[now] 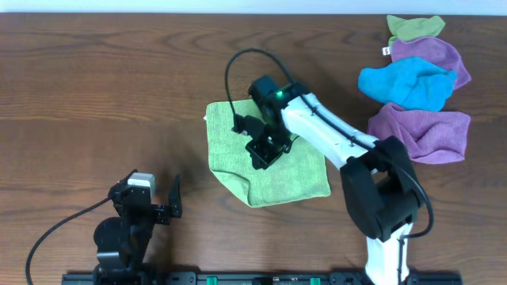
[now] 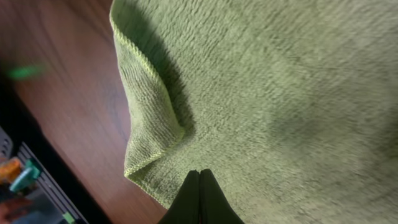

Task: Fold the cloth
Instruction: 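Drag the cloth with the right gripper to spread it flat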

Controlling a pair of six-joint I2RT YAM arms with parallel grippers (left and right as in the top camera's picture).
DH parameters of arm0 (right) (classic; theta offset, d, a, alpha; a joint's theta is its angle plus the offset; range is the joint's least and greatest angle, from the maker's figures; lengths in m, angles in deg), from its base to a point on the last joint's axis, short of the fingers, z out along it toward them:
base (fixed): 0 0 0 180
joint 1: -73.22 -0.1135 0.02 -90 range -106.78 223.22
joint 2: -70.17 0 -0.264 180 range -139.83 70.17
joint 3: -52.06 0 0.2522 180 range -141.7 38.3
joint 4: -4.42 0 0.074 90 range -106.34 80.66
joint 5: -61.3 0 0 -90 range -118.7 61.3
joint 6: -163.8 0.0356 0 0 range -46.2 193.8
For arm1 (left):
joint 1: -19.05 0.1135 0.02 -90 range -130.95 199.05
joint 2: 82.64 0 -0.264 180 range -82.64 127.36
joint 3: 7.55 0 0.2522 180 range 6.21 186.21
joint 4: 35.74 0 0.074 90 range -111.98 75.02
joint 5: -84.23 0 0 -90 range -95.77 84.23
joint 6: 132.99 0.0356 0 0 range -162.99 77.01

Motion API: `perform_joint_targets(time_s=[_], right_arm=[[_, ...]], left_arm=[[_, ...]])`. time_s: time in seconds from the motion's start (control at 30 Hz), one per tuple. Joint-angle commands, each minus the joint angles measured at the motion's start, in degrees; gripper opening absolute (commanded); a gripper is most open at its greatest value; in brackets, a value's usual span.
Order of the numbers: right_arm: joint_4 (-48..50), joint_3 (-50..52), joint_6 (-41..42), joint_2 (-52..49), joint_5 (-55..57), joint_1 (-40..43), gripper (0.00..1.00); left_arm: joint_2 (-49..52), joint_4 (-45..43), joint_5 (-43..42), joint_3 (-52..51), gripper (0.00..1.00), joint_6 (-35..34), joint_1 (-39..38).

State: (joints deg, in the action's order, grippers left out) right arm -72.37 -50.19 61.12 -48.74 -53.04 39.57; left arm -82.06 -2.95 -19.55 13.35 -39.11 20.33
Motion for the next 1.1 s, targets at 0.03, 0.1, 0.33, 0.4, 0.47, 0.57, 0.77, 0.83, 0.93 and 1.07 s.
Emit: perform_joint_targets(time_s=[0.03, 0.1, 0.33, 0.4, 0.47, 0.57, 0.77, 0.83, 0.93, 1.07], right_arm=[[-0.28, 3.13, -1.33, 0.94, 2.14, -0.31, 0.01], [-0.59, 4.55, -1.62, 0.94, 1.36, -0.48, 0.01], [-0.68, 6.99, -2.43, 0.94, 0.07, -2.84, 0.01], [-0.68, 7.08, -2.47, 0.94, -0.37, -3.96, 0.02], [-0.66, 7.17, -2.69, 0.94, -1.03, -5.51, 0.01], [-0.63, 7.17, -3.3, 0.94, -2.34, -7.34, 0.01], [-0.39, 7.17, -4.15, 0.94, -3.34, -10.75, 0.01], [0.42, 7.17, -4.13, 0.94, -3.43, -11.67, 0.01], [1.68, 7.17, -5.03, 0.94, -5.55, -12.9, 0.02], [2.16, 7.17, -7.23, 0.94, -8.37, -13.79, 0.01]], left_arm=[[-0.33, 0.15, -0.68, -1.29, 0.95, 0.2, -0.2], [-0.33, 0.15, -0.68, -1.29, 0.95, 0.22, -0.2], [-0.33, 0.13, -0.68, -1.29, 0.95, 0.2, -0.2], [-0.33, 0.13, -0.68, -1.29, 0.95, 0.22, -0.2], [-0.33, 0.13, -0.68, -1.29, 0.95, 0.22, -0.2], [-0.33, 0.15, -0.68, -1.29, 0.95, 0.2, -0.2], [-0.33, 0.13, -0.68, -1.29, 0.95, 0.22, -0.2], [-0.33, 0.13, -0.68, -1.29, 0.95, 0.22, -0.2], [-0.33, 0.15, -0.68, -1.29, 0.95, 0.22, -0.2], [-0.33, 0.15, -0.68, -1.29, 0.95, 0.22, -0.2]])
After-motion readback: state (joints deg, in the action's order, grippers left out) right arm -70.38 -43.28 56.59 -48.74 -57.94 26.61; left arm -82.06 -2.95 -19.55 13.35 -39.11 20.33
